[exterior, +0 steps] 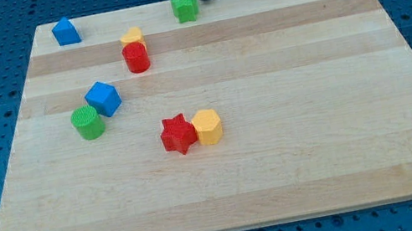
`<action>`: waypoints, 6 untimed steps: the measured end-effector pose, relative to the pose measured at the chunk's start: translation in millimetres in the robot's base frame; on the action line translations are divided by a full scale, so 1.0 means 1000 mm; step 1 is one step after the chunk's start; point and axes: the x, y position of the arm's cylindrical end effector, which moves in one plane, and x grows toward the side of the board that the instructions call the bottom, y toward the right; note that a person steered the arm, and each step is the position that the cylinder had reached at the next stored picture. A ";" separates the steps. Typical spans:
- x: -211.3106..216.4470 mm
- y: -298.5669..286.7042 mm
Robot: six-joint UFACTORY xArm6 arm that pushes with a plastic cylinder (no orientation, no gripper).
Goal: Place the arm towards the top left of the red star
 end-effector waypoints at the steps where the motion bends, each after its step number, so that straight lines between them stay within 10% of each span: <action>1: -0.001 0.088; 6: 0.130 0.087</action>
